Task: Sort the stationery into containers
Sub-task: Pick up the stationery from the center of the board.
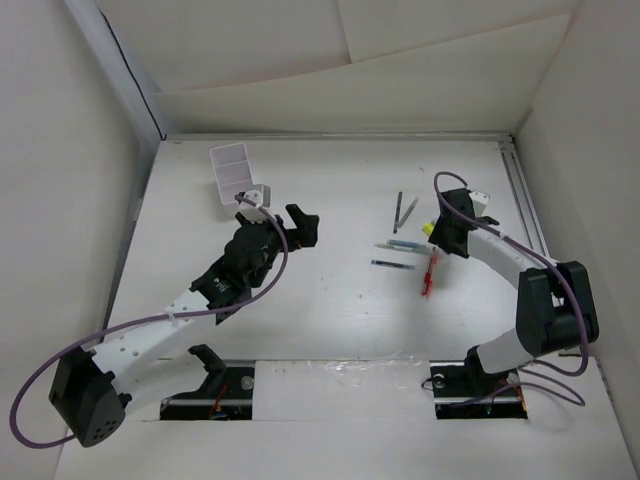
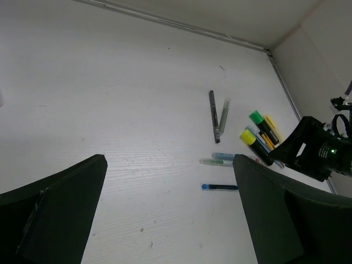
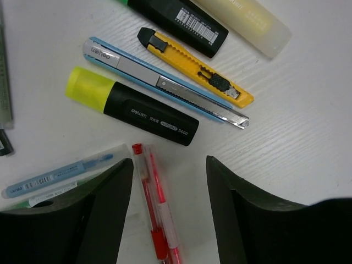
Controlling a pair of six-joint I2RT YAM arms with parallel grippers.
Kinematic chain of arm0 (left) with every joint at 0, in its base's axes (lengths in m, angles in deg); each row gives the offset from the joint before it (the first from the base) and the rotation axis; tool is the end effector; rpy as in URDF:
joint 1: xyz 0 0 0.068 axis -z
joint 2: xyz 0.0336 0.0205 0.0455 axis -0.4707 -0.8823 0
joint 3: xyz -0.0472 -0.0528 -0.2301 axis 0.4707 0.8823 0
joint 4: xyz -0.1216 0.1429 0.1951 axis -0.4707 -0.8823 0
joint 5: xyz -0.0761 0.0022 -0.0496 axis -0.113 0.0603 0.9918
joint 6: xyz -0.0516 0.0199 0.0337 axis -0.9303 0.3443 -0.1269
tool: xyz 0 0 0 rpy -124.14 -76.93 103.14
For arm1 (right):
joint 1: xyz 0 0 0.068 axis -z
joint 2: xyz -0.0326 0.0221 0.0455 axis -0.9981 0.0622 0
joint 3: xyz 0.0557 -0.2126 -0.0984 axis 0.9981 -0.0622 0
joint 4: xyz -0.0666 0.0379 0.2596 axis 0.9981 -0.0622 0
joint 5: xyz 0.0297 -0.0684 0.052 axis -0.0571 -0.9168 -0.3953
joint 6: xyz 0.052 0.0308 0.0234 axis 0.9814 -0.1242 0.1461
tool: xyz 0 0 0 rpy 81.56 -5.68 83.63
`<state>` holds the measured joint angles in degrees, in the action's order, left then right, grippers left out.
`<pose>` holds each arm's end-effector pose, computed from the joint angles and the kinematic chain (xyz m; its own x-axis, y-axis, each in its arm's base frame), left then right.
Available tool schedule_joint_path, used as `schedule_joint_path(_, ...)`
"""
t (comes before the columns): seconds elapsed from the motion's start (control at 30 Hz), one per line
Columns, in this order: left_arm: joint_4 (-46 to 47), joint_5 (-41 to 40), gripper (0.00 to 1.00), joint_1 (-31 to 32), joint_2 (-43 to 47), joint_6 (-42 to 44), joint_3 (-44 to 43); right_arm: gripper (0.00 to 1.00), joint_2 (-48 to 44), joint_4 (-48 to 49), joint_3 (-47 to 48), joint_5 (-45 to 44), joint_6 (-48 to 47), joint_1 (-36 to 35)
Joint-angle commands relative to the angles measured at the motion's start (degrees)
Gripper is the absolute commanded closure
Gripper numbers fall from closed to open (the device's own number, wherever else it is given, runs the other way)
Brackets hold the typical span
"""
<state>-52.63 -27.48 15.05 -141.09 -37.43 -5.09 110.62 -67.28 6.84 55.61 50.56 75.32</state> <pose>0.2097 -0.1728 0.2813 -0.1977 -0.4111 -0.8899 0.3441 0.8209 -0.4557 0.3078 0.0385 0.1476 -0.6718 0.3667 -0.6436 0.4901 0.8716 -0.0149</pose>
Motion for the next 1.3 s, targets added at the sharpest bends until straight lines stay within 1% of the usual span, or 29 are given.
schedule_joint_path(0.0, -0.26, 0.60, 0.00, 0.11, 0.69, -2.25, -1.38, 0.39, -0.39, 3.57, 2.04, 4.31, -1.99, 1.97)
schedule_joint_path(0.03, -0.26, 1.48, 0.00, 0.11, 0.16, -1.37, -1.38, 0.45, 0.13, 3.58, 1.52, 5.36, -2.60, 2.84)
schedule_joint_path(0.07, -0.26, 0.10, 0.00, 0.89, 0.16, -0.67, -1.38, 0.52, 0.13, 4.97, 1.51, 6.41, -2.61, 3.81)
schedule_joint_path(0.13, -0.26, -3.07, 0.00, 2.04, 0.16, 0.39, -0.24, 0.70, 0.92, 5.51, 0.99, 9.93, -3.40, 6.27)
schedule_joint_path(0.17, 1.66, -3.08, 0.00, 2.04, 1.20, 0.39, 0.46, 0.82, 1.97, 6.03, 0.98, 10.55, -3.40, 6.80)
schedule_joint_path(0.2, 3.07, -2.21, 0.00, 2.04, 1.73, 1.26, 1.34, 0.86, 2.50, 6.04, 1.77, 10.56, -4.01, 6.81)
schedule_joint_path(0.27, 4.05, -1.68, 0.00, 2.04, 2.27, 1.27, 2.05, 0.88, 3.99, 5.34, 2.57, 10.56, -4.71, 6.81)
schedule_joint_path(0.33, 1.60, -3.25, 0.00, 2.04, 0.70, 1.27, 0.49, 0.83, 4.53, 5.34, 3.18, 11.08, -5.42, 6.81)
schedule_joint_path(0.4, -2.95, -3.26, 0.00, 0.03, -1.68, -0.13, -1.54, 0.70, 5.93, 5.34, 3.18, 11.69, -5.95, 6.81)
schedule_joint_path(0.43, -4.55, -1.43, 0.00, -0.94, -2.91, -0.92, -2.77, 0.68, 5.93, 5.34, 3.79, 12.39, -6.64, 6.81)
schedule_joint_path(0.47, -6.48, -1.41, 0.00, -1.47, -5.44, -1.53, -4.70, 0.64, 7.33, 5.34, 4.67, 12.40, -6.65, 6.81)
schedule_joint_path(0.57, -8.07, -0.01, 0.00, -1.47, -7.83, -2.16, -6.03, 0.61, 9.01, 3.50, 6.78, 10.04, -7.18, 5.67)
schedule_joint_path(0.6, -7.56, 1.56, 0.00, -1.47, -8.36, -1.46, -6.03, 0.61, 9.01, 2.79, 7.48, 8.55, -7.18, 5.67)
schedule_joint_path(0.63, -7.55, 1.58, 0.00, -1.47, -8.37, -1.45, -6.56, 0.57, 9.01, 2.79, 7.49, 8.53, -7.18, 5.14)
schedule_joint_path(0.67, -6.85, 2.19, 0.00, -1.47, -8.37, -0.41, -6.56, 0.57, 9.01, 2.79, 7.49, 8.01, -7.18, 5.14)
schedule_joint_path(0.7, -6.24, 2.19, 0.00, -1.47, -7.76, -0.40, -5.95, 0.55, 9.01, 2.79, 7.49, 7.22, -7.18, 5.14)
schedule_joint_path(0.83, -5.09, 3.60, 0.00, -1.47, -5.83, -0.40, -4.81, 0.55, 9.54, 2.17, 7.49, 6.60, -7.18, 5.14)
schedule_joint_path(0.87, -3.70, 3.60, 0.00, -1.47, -5.82, 0.12, -4.28, 0.47, 9.54, 2.17, 8.10, 6.60, -7.18, 5.14)
schedule_joint_path(0.93, -3.68, 4.12, 0.00, -1.47, -5.03, 0.13, -3.67, 0.45, 10.33, 1.47, 8.71, 6.60, -7.79, 5.14)
schedule_joint_path(1.0, -3.68, 4.65, 0.00, -1.47, -4.50, 0.13, -3.66, 0.45, 11.82, 0.94, 9.25, 6.60, -7.79, 5.14)
schedule_joint_path(1.03, -3.68, 5.17, 0.00, -1.47, -4.50, 0.13, -3.66, 0.41, 11.82, 0.94, 9.25, 6.60, -7.79, 5.14)
schedule_joint_path(1.07, -2.90, 5.18, 0.00, -1.47, -4.50, 0.13, -3.66, 0.41, 12.43, 0.94, 9.25, 7.12, -8.31, 5.14)
schedule_joint_path(1.1, -2.37, 5.18, 0.00, -1.47, -4.50, 0.13, -3.14, 0.34, 13.13, 0.94, 9.25, 7.13, -8.32, 5.14)
schedule_joint_path(1.17, -2.36, 5.71, 0.00, -1.47, -4.50, 0.13, -3.13, 0.33, 13.66, 0.94, 9.95, 9.32, -8.93, 5.66)
schedule_joint_path(1.27, -2.36, 6.41, 0.00, -1.47, -4.50, 0.13, -3.13, 0.32, 14.28, 1.47, 10.48, 9.85, -9.46, 6.27)
